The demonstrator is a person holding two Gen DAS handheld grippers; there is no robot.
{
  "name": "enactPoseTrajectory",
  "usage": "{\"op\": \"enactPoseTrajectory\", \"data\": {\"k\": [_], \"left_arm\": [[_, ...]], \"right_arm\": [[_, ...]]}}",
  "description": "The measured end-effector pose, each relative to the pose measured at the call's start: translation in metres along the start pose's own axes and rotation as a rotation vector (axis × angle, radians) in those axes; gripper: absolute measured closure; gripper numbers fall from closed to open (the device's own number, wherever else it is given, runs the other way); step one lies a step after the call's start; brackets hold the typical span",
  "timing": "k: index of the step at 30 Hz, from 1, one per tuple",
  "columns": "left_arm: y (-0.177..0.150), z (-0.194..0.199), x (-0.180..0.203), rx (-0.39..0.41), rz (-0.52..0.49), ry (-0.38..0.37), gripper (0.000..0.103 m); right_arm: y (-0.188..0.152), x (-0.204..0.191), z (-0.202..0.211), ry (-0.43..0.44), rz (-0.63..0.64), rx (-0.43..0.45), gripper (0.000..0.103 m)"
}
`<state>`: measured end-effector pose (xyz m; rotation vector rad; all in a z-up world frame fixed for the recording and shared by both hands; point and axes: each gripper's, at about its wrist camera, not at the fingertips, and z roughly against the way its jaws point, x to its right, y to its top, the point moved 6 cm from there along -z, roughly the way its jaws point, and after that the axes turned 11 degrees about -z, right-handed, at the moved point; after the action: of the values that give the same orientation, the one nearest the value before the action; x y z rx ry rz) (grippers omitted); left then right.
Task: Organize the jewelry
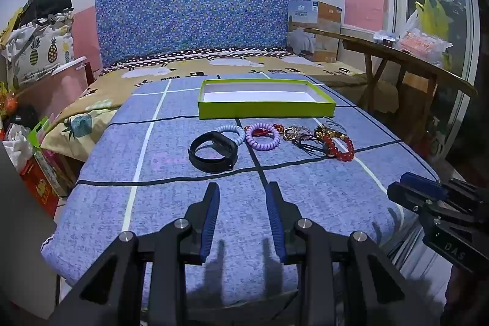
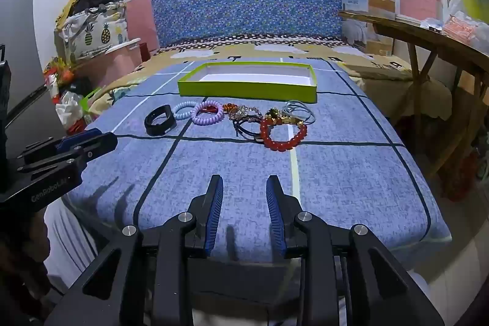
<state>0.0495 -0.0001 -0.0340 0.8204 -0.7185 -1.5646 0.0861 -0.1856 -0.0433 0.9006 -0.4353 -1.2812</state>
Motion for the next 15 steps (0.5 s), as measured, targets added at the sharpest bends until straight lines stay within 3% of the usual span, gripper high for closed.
{"op": "enactPoseTrajectory", "data": {"k": [15], "left_arm": [[-0.0003, 0.0058, -0.0039, 0.007, -0.01, -0.004, 0.07]], "right_arm": [[0.0009, -0.0002, 0.0015, -0.001, 0.0, 0.0, 0.073]]}}
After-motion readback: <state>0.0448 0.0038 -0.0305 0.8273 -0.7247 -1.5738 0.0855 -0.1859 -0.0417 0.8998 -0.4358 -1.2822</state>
